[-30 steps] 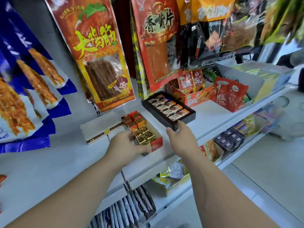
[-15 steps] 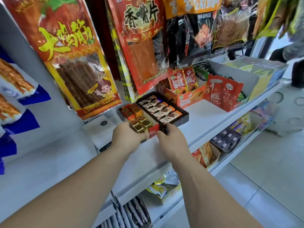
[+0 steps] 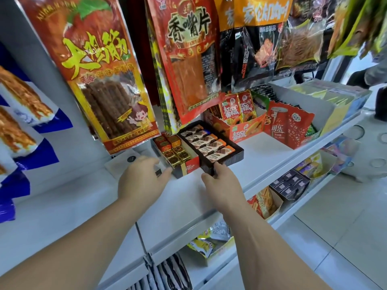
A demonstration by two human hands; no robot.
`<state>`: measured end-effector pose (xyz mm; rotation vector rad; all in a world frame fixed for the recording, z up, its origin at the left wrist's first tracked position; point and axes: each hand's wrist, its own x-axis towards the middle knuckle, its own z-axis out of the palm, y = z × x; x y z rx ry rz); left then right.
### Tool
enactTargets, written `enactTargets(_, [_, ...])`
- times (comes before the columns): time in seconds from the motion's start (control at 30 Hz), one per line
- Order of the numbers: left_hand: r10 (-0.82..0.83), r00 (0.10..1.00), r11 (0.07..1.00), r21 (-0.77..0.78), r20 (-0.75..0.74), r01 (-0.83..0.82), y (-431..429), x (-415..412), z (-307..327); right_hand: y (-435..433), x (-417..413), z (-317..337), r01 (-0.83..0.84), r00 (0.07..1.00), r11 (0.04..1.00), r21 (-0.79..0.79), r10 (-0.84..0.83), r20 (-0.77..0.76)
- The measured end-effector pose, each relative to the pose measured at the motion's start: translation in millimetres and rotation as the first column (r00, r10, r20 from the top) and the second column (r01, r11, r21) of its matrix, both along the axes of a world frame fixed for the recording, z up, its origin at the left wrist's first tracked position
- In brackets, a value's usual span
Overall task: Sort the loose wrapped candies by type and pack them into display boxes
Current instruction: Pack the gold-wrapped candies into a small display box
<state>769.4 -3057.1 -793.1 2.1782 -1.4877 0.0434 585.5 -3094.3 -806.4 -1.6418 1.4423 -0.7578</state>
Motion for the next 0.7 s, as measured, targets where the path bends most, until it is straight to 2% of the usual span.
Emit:
enactTargets(0.07, [-0.029, 1.000, 0.999, 0.029, 0.004, 0.029, 7, 10, -7, 1, 2, 0, 0.002, 1.000, 1.000, -0.003, -0.002, 0.003])
enactTargets(0.13, [-0.126, 0.992, 0.990, 0.066, -0.008, 0.126, 10, 12, -13, 3, 4, -1, 0.008, 1.000, 1.000, 0.009, -0.008, 0.002])
enactTargets(0.23, [-0.268, 0.959, 0.954, 0.165, 0.087, 0.252, 8, 5, -14, 2, 6, -5, 0.025, 1.000, 0.999, 0.027, -0.026, 0.007])
enactTargets(0.33, [-0.251, 0.952, 0.959, 0.178, 0.177, 0.220, 11, 1, -9, 1, 4, -4, 0.051, 0.998, 0.999, 0.001, -0.051, 0.044])
enactTargets(0.47, [-0.146, 0.958, 0.977, 0.187, 0.249, 0.101, 27, 18, -8, 12, 9, 10, 0.144, 0.989, 0.986, -0.084, -0.142, 0.032])
enactTargets(0.6, [-0.177, 0.963, 0.971, 0.197, 0.203, 0.137, 63, 38, -10, 33, 29, 12, -0.043, 0.995, 0.974, -0.223, 0.021, -0.101])
enactTargets(0.7, [-0.224, 0.969, 0.958, 0.208, 0.108, 0.198, 107, 49, -7, 53, 43, 4, -0.304, 0.934, 0.930, -0.204, 0.249, -0.255])
